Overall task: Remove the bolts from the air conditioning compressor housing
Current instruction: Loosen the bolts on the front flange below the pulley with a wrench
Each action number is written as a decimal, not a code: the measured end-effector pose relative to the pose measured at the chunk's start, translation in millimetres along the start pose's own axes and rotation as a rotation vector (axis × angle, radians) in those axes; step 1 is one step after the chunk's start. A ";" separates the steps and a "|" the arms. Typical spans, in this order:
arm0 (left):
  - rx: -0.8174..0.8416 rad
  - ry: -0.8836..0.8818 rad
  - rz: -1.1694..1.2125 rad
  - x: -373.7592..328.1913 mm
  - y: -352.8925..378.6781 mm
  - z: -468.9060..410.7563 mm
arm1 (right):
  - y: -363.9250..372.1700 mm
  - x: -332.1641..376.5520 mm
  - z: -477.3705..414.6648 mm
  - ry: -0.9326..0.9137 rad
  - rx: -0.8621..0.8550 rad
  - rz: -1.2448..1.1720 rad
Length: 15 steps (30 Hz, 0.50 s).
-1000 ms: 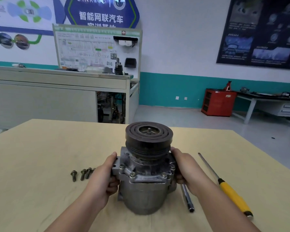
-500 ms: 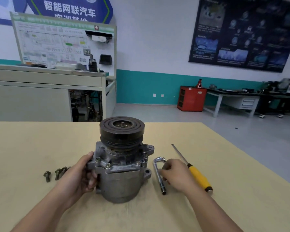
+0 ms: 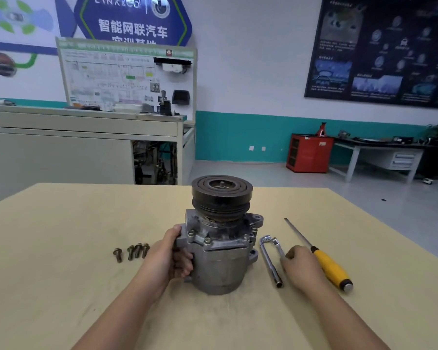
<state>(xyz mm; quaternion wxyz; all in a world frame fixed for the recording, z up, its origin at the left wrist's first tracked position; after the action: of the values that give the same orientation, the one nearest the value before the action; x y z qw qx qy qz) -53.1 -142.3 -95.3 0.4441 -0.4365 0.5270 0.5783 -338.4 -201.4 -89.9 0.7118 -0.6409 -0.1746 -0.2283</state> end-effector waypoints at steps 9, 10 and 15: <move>-0.064 -0.013 0.022 1.6 2.2 3.4 | -29.0 58.6 55.6 -0.421 0.297 -1.199; -0.072 -0.015 0.028 1.9 2.1 4.5 | -36.0 65.4 61.6 -0.468 0.282 -1.228; -0.161 0.032 0.018 4.0 3.0 11.9 | -58.8 82.5 83.7 -0.633 0.115 -1.156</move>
<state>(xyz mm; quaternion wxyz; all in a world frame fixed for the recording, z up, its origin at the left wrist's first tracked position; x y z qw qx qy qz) -57.4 -130.4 -97.8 0.3938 -0.4752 0.4898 0.6159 -298.1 -131.1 13.5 0.4219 -0.4413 -0.7032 -0.3644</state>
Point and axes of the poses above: each hand's wrist, its own z-axis away from the middle knuckle, its own y-axis out of the palm, x = y × z, the point moved 7 cm from there along -z, towards the middle knuckle, and after that the axes turned 13 degrees about x, right-handed, at the moved point
